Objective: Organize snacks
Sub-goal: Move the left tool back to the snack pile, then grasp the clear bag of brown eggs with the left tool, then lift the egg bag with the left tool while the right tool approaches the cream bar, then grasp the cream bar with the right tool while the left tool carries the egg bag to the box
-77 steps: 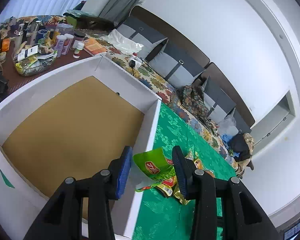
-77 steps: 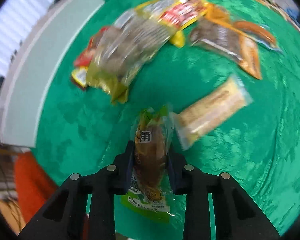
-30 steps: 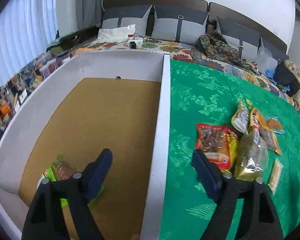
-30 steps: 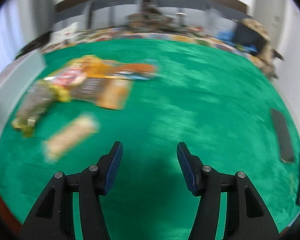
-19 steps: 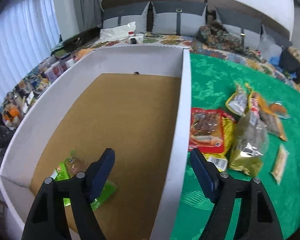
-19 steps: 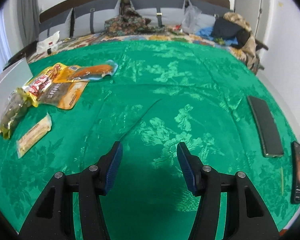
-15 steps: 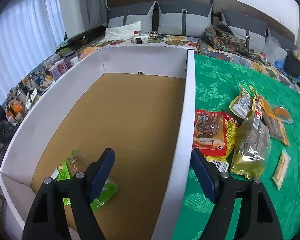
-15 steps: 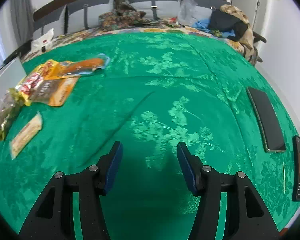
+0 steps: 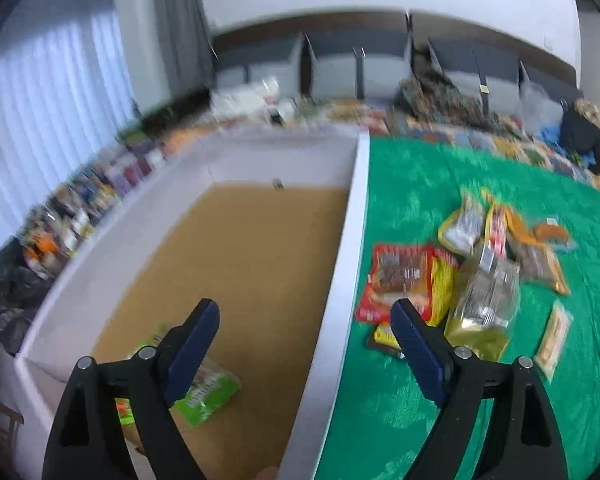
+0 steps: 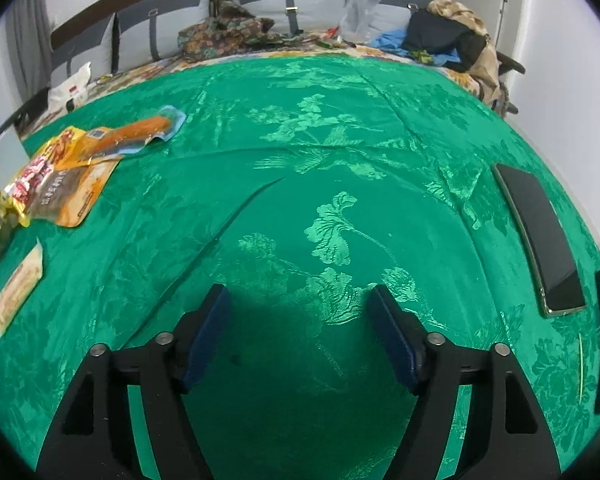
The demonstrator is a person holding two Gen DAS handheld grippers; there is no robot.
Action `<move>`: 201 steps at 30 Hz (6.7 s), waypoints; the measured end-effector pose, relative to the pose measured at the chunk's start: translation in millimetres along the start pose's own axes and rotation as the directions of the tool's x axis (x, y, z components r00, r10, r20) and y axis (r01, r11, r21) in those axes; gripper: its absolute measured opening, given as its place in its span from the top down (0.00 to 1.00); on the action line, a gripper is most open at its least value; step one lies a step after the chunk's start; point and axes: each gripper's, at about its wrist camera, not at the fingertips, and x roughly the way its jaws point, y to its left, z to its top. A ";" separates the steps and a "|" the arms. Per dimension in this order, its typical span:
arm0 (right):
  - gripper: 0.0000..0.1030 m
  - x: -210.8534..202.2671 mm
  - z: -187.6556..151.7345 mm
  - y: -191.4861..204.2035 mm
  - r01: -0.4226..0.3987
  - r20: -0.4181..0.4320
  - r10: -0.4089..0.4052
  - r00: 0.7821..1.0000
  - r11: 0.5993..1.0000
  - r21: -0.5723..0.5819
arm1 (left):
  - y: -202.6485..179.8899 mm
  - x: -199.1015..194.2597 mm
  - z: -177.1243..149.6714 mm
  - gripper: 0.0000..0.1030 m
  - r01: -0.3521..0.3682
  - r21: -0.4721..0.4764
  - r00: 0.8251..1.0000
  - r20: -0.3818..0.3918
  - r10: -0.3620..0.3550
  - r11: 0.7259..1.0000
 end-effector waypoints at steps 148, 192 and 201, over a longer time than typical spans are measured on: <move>0.22 -11.8 -4.6 179.7 -0.179 -0.229 0.114 0.967 0.941 -0.287 | -107.8 42.5 -111.0 0.00 0.218 0.023 0.942 -0.268 -0.204 0.976; 0.72 -47.7 39.8 181.5 -0.482 -0.400 0.397 0.826 0.865 -0.138 | -67.9 -37.6 -36.6 0.45 0.488 -0.018 0.847 -0.231 -0.479 0.873; 0.72 -144.8 85.0 275.3 -0.663 -0.257 0.616 0.744 0.727 -0.176 | 48.6 -70.4 13.9 0.45 0.372 -0.100 0.921 -0.085 -0.381 0.923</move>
